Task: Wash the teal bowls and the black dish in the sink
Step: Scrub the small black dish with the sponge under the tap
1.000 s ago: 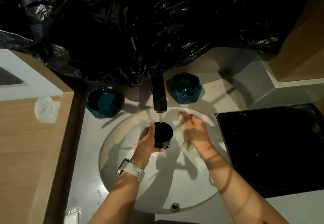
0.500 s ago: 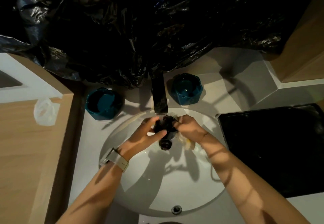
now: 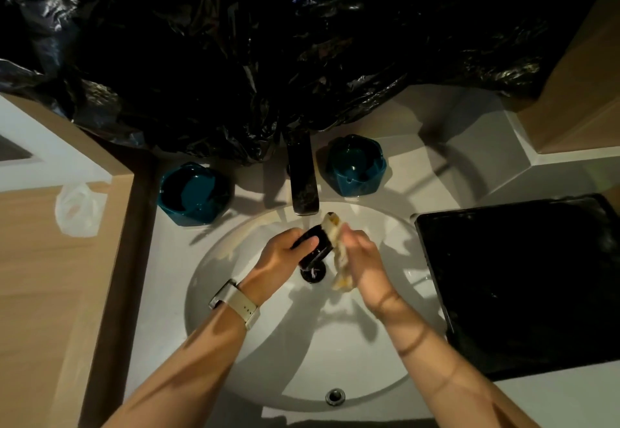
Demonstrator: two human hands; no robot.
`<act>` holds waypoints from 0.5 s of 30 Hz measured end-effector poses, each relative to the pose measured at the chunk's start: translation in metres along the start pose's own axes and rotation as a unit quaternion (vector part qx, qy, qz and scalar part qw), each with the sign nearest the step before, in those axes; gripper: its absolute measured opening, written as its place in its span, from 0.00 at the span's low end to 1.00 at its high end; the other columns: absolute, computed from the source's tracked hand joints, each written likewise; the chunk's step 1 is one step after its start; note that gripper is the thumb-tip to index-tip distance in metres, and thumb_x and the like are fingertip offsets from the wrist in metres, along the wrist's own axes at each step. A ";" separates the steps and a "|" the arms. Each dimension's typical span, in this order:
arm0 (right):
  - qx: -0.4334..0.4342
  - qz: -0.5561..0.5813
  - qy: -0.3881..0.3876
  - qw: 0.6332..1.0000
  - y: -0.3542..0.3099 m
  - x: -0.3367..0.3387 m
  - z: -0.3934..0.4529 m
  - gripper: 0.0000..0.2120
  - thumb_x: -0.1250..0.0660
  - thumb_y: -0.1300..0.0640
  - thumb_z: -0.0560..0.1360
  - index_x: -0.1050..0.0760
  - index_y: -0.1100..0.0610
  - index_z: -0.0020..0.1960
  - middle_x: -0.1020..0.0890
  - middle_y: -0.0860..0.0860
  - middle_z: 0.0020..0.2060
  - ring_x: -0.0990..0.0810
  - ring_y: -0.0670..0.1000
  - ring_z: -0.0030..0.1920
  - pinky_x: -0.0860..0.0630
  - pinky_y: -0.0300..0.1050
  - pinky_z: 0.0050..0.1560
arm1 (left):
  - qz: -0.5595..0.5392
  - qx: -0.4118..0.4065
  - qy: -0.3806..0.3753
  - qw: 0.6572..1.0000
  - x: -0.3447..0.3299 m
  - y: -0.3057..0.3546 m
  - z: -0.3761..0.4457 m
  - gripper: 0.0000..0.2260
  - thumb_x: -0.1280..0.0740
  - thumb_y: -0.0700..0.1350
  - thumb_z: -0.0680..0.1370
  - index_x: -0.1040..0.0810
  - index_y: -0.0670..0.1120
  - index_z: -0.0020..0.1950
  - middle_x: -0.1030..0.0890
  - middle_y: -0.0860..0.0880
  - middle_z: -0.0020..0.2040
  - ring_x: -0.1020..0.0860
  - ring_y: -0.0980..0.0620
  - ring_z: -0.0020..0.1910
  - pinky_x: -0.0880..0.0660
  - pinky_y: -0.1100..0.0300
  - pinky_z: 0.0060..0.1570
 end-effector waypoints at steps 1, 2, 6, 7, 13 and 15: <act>0.054 -0.019 0.000 0.998 0.001 -0.003 -0.006 0.16 0.39 0.48 0.80 0.25 0.48 0.35 0.28 0.51 0.40 0.24 0.52 0.42 0.26 0.50 0.48 | -0.035 0.005 -0.008 0.999 -0.003 0.000 -0.004 0.12 0.36 0.43 0.82 0.27 0.37 0.42 0.28 0.40 0.37 0.29 0.49 0.38 0.32 0.57 0.42; 0.103 -0.033 -0.004 0.994 -0.001 -0.006 -0.012 0.17 0.37 0.51 0.80 0.23 0.46 0.32 0.29 0.49 0.41 0.25 0.50 0.45 0.27 0.49 0.51 | -0.067 0.004 -0.019 0.998 -0.006 -0.004 -0.007 0.14 0.38 0.44 0.83 0.25 0.34 0.45 0.25 0.35 0.40 0.26 0.43 0.40 0.29 0.52 0.46; 0.125 0.012 -0.004 0.992 -0.016 -0.010 -0.009 0.14 0.31 0.55 0.76 0.21 0.46 0.33 0.31 0.50 0.45 0.24 0.42 0.42 0.24 0.39 0.45 | -0.118 0.016 -0.034 0.992 -0.009 -0.007 -0.021 0.16 0.39 0.46 0.83 0.23 0.32 0.59 0.22 0.29 0.57 0.24 0.31 0.59 0.28 0.41 0.63; 0.095 0.022 0.008 0.995 -0.015 -0.009 0.000 0.14 0.31 0.56 0.76 0.22 0.46 0.32 0.30 0.50 0.45 0.24 0.44 0.43 0.24 0.41 0.46 | -0.115 0.018 -0.020 0.993 -0.008 -0.006 -0.022 0.15 0.39 0.44 0.84 0.23 0.32 0.59 0.22 0.30 0.57 0.23 0.33 0.59 0.27 0.42 0.64; 0.182 -0.027 -0.038 0.982 -0.010 -0.026 -0.008 0.08 0.29 0.65 0.73 0.18 0.55 0.38 0.28 0.50 0.44 0.23 0.38 0.41 0.28 0.32 0.47 | -0.124 0.045 0.092 0.987 -0.006 -0.010 -0.018 0.14 0.41 0.41 0.84 0.18 0.35 0.53 0.16 0.37 0.51 0.18 0.41 0.54 0.24 0.44 0.61; 0.155 -0.038 -0.022 0.987 -0.012 -0.024 0.004 0.07 0.29 0.63 0.73 0.19 0.58 0.36 0.27 0.52 0.44 0.23 0.37 0.40 0.29 0.30 0.47 | -0.124 0.048 0.090 0.987 -0.009 -0.008 -0.018 0.13 0.41 0.41 0.84 0.17 0.38 0.53 0.15 0.39 0.51 0.17 0.43 0.52 0.22 0.53 0.57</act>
Point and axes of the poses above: each hand's wrist, its own z-axis towards the middle knuckle, its own x-axis out of the back of the hand, y = z × x, the point moved 4 cm from there along z, towards the middle knuckle
